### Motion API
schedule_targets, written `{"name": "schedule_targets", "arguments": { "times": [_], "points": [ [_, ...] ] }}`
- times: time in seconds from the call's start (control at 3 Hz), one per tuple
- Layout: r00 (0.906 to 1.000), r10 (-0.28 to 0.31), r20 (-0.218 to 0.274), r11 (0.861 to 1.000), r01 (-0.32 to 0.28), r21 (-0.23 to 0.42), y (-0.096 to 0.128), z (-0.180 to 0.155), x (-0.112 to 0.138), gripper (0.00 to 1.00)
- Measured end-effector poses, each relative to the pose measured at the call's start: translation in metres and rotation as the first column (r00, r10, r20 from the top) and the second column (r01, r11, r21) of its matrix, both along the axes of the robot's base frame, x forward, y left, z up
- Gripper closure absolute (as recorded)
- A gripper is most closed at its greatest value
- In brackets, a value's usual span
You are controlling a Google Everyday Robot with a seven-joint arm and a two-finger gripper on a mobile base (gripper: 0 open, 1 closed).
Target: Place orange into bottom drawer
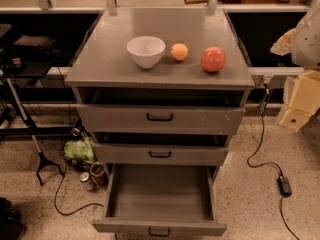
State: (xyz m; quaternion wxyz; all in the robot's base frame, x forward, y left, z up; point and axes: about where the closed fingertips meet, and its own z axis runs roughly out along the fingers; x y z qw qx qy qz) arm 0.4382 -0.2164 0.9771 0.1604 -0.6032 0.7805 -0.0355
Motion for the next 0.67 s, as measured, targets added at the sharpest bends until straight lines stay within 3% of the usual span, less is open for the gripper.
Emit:
{"name": "schedule_targets", "arguments": {
  "times": [0.33,0.67],
  "points": [
    [1.0,0.0,0.001,1.0,0.0,0.0,0.0,0.0,0.0,0.0],
    [0.9986,0.049,0.019,0.999,-0.049,0.02,0.028,0.003,0.013,0.0]
  ]
}}
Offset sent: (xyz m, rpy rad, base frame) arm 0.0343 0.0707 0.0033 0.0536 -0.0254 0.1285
